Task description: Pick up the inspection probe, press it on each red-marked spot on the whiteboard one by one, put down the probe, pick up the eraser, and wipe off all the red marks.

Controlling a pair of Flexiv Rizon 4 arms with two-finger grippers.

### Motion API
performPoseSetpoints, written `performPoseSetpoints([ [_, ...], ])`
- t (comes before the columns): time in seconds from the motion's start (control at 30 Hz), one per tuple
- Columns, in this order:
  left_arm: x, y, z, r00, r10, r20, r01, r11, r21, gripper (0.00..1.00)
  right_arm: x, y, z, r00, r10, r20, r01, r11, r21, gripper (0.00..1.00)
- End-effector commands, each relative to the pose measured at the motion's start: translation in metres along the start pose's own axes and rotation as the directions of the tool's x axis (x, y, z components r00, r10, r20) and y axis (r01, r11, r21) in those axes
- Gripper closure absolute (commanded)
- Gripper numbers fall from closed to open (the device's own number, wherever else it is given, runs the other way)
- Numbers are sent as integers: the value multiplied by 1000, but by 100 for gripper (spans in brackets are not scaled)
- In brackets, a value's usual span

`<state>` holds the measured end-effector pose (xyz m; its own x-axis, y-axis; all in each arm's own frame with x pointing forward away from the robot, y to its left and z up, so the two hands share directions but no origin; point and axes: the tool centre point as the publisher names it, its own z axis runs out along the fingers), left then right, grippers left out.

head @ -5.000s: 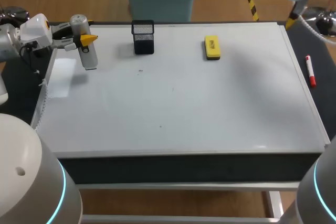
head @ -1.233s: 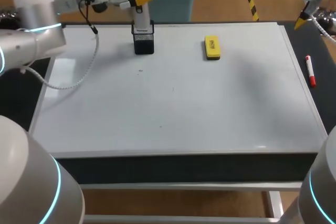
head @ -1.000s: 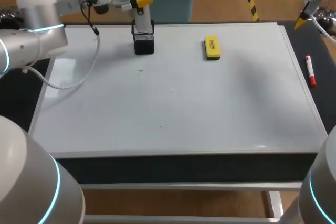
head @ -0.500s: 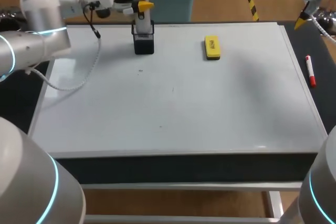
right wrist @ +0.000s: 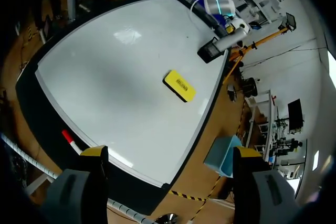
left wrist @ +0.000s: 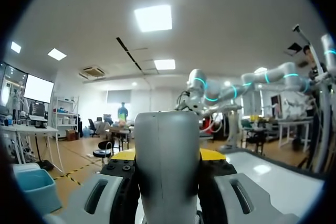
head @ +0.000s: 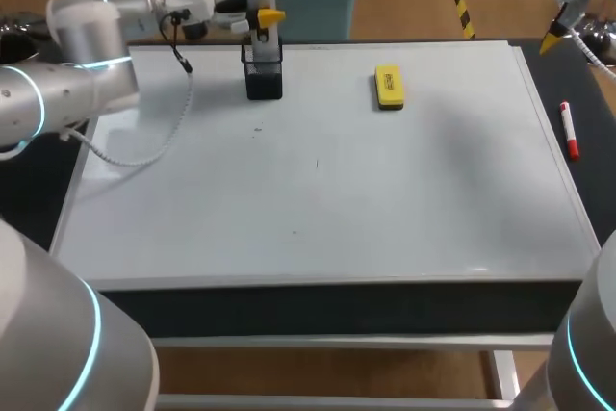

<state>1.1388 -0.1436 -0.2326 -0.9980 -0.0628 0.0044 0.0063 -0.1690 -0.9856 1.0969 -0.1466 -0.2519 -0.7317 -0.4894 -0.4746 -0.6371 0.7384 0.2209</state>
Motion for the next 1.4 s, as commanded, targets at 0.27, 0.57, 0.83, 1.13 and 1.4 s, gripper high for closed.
performPoseSetpoints([
  [0.27,-14,22,-8,999,-32,-10,32,999,-3,100,0,-1,-1,1000,-3,-4,3,1000,0,0],
  [0.57,-12,34,-10,999,-21,-28,20,1000,-18,100,0,-1,-1,1000,-3,-4,3,1000,0,0],
  [0.83,-12,41,-13,1000,-14,-21,14,1000,-15,100,0,-1,-1,1000,-3,-4,3,1000,0,0],
  [1.13,-7,41,-11,1000,-9,-25,8,1000,-25,0,0,-1,-1,1000,-3,-4,3,1000,0,0],
  [1.4,-3,39,-11,1000,-10,-23,9,999,-46,0,0,-1,-1,1000,-3,-4,3,1000,0,0],
])
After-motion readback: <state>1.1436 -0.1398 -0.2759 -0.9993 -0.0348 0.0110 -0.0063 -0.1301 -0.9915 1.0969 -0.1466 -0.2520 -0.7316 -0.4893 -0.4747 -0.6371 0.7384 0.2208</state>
